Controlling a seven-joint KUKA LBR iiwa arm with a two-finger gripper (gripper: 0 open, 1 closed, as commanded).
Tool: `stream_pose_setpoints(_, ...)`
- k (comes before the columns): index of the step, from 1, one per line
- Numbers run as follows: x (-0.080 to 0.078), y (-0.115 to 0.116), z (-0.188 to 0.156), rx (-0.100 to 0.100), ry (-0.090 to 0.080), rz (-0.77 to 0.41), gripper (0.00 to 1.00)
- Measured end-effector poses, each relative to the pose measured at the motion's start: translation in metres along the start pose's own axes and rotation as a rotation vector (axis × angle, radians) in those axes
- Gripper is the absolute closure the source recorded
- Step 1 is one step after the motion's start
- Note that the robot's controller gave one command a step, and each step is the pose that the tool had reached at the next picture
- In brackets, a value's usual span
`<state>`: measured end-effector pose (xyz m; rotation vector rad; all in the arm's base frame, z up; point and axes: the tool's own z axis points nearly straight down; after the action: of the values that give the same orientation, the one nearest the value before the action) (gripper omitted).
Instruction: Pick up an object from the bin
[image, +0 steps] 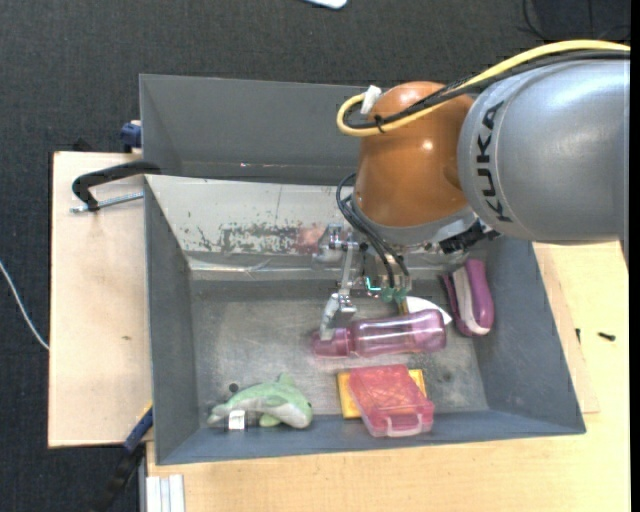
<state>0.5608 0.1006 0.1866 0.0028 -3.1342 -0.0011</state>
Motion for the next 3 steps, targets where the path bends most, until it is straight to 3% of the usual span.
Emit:
stream_pose_setpoints(1, -0.002, -0.001, -0.005, -0.001, -0.009, 0.002, 0.0)
stream_pose_setpoints(2, 0.008, -0.039, 0.05, -0.001, -0.013, -0.072, 0.0)
stream_pose_setpoints(3, 0.009, -0.063, 0.111, -0.001, -0.02, -0.098, 1.0)
